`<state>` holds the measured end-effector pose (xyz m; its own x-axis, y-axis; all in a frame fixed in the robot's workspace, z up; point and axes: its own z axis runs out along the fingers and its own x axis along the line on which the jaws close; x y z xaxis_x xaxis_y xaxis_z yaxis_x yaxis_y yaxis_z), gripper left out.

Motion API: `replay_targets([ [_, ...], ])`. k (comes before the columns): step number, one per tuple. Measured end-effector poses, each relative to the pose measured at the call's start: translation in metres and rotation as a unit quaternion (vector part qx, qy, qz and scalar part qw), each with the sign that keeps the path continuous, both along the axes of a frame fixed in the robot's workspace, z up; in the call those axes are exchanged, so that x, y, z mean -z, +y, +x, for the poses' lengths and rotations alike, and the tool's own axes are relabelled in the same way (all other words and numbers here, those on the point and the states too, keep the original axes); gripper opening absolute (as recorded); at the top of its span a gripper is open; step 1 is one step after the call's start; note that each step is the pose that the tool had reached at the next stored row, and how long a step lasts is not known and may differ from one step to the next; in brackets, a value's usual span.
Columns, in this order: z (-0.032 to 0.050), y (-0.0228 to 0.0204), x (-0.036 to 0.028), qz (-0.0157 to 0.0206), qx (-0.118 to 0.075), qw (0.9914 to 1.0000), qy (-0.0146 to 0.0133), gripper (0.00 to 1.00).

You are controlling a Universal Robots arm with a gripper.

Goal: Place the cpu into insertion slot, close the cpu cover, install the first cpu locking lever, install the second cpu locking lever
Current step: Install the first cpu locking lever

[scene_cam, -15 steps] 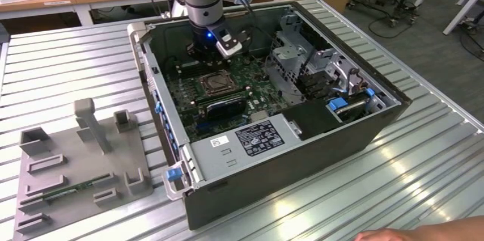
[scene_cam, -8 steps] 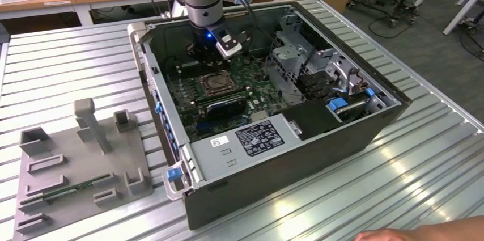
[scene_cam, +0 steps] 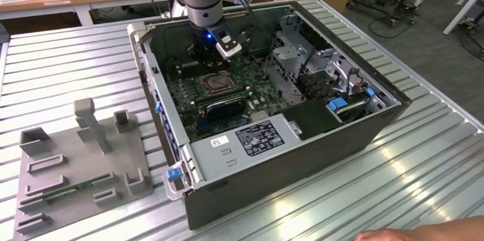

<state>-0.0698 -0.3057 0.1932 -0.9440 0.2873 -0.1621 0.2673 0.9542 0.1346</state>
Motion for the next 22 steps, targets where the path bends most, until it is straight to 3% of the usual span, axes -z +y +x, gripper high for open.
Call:
replay_targets([
  [2,0.0000,-0.0001,0.0000,0.0012,0.000,1.00000,0.0000,0.11],
  [7,0.0000,0.0000,-0.0001,0.0135,0.000,0.99991,0.0000,0.11],
  [13,0.0002,0.0003,-0.0023,0.0150,0.000,0.99989,-0.0004,0.11],
  [22,0.0000,0.0000,-0.0193,0.0142,0.000,0.99990,0.0000,0.11],
])
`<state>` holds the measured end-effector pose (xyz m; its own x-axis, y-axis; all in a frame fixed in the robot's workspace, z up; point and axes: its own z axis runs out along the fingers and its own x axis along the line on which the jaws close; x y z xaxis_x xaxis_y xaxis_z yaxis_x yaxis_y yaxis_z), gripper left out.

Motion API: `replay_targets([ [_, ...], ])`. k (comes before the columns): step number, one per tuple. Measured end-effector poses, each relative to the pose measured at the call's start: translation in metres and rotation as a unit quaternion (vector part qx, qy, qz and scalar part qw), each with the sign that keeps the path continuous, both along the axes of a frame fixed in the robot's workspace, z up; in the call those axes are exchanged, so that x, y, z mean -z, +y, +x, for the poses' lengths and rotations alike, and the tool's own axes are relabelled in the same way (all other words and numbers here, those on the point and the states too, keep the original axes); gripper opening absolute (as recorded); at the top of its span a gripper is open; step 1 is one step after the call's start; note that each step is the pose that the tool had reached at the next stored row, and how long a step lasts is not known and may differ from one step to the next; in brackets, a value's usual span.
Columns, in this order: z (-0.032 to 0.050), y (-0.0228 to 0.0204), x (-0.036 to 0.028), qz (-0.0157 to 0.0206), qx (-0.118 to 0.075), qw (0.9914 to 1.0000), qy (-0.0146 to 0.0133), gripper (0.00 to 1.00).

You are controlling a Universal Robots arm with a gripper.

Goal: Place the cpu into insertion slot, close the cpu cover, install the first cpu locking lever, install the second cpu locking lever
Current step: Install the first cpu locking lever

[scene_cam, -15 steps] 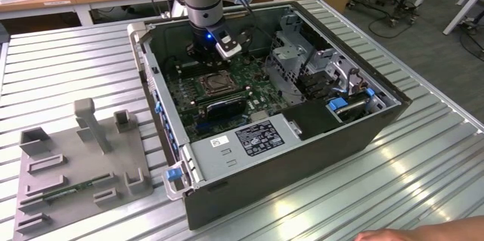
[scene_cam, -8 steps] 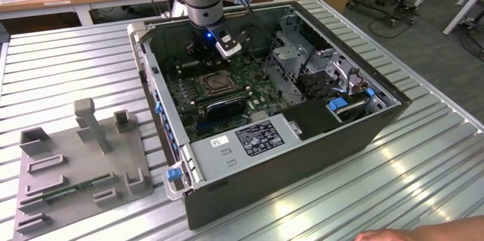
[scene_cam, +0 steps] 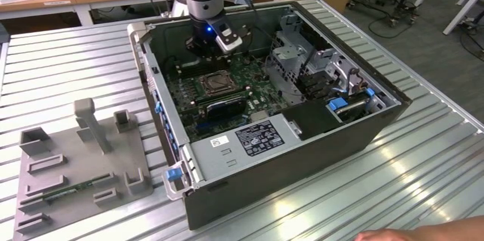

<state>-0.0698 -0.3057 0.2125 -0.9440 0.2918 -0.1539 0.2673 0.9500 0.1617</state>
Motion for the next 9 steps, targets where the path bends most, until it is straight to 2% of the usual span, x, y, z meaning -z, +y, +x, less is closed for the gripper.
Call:
replay_targets([
  [3,0.0000,0.0000,-0.0046,0.0000,0.000,1.00000,0.0000,0.11],
  [9,0.0000,0.0000,-0.0047,0.0000,0.000,1.00000,0.0000,0.11],
])
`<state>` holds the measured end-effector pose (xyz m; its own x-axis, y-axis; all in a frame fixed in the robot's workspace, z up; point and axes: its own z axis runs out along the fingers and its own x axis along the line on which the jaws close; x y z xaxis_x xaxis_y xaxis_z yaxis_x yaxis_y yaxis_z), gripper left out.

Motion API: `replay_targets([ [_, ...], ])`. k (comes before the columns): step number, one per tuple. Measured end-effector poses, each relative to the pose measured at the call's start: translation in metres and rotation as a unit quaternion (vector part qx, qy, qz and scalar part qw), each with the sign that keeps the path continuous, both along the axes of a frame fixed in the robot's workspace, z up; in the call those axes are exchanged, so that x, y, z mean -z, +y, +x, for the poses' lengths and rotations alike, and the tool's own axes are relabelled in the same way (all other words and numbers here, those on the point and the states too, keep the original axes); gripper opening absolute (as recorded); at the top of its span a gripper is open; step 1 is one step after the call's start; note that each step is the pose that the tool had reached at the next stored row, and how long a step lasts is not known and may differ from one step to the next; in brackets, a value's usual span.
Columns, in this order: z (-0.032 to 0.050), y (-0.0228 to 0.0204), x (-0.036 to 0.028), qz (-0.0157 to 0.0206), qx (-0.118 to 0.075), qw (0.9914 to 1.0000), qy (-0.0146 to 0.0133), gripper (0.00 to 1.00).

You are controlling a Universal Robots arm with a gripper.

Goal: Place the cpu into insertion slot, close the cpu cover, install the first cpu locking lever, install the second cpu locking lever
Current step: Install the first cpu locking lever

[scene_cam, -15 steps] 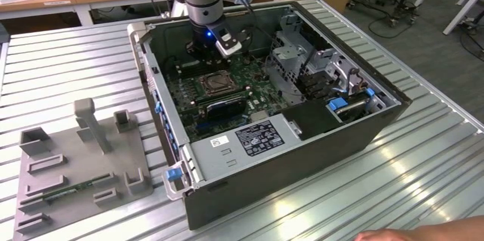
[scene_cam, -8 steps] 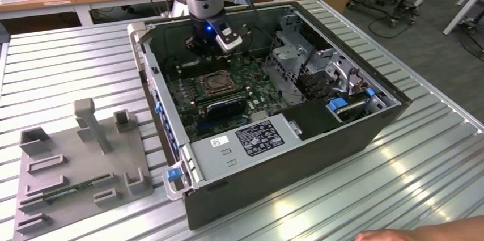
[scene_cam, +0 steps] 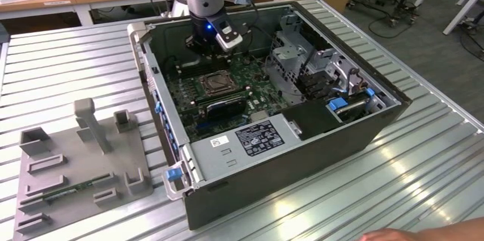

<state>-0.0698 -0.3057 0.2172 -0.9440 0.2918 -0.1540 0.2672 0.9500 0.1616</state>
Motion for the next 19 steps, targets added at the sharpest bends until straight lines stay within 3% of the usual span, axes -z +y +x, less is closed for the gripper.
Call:
replay_targets([
  [1,0.0000,0.0000,0.0000,-0.0005,0.000,1.00000,0.0000,0.11],
  [3,0.0002,0.0000,-0.0001,-0.0073,0.000,0.99997,0.0011,0.11],
  [5,0.0004,-0.0001,-0.0001,-0.0211,0.000,0.99977,0.0036,0.11],
  [8,0.0009,0.0000,0.0000,-0.0468,-0.001,0.99886,0.0091,0.11],
  [10,0.0014,0.0000,0.0000,-0.0576,-0.002,0.99825,0.0132,0.11],
  [12,0.0019,0.0000,0.0000,-0.0629,-0.003,0.99787,0.0169,0.11],
  [14,0.0025,0.0000,0.0002,-0.0645,-0.005,0.99771,0.0197,0.11],
  [19,0.0026,0.0000,0.0002,-0.0646,-0.005,0.99769,0.0205,0.11],
])
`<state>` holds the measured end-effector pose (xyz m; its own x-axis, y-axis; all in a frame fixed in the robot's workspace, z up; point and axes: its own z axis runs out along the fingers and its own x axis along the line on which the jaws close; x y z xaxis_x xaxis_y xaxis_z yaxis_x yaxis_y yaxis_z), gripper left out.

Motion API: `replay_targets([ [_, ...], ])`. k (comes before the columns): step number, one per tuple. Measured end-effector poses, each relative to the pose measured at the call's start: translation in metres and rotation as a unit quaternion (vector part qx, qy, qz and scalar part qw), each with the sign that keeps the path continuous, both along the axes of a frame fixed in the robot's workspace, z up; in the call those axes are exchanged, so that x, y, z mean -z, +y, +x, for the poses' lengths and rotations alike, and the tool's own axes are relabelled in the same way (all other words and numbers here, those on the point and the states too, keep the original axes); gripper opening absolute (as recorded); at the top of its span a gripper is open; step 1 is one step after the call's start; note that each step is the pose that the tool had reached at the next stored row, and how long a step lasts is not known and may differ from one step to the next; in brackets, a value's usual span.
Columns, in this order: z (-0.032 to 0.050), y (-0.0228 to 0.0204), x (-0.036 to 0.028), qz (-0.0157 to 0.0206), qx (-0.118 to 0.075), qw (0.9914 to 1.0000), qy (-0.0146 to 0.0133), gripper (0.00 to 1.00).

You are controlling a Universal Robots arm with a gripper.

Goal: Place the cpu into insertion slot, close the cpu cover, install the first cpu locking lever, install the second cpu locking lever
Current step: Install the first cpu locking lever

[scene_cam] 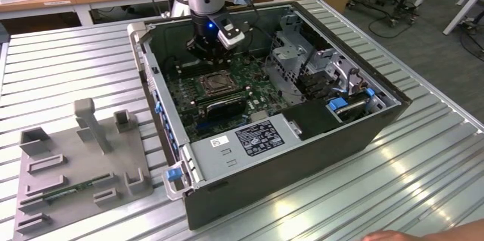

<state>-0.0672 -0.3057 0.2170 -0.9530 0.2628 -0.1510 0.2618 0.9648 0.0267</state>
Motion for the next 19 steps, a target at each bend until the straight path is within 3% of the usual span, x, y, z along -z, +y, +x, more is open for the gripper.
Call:
replay_targets([
  [3,0.0001,0.0000,0.0001,-0.0001,-0.003,1.00000,0.0001,0.11],
  [7,0.0003,0.0000,0.0006,0.0000,-0.025,0.99969,0.0004,0.11],
  [11,0.0003,0.0000,0.0014,-0.0015,-0.054,0.99854,0.0015,0.11],
  [13,0.0003,0.0000,0.0018,-0.0039,-0.067,0.99774,0.0037,0.11],
  [15,0.0003,0.0000,0.0020,-0.0099,-0.079,0.99683,0.0077,0.11],
  [19,0.0002,0.0000,0.0021,-0.0271,-0.097,0.99475,0.0154,0.11],
])
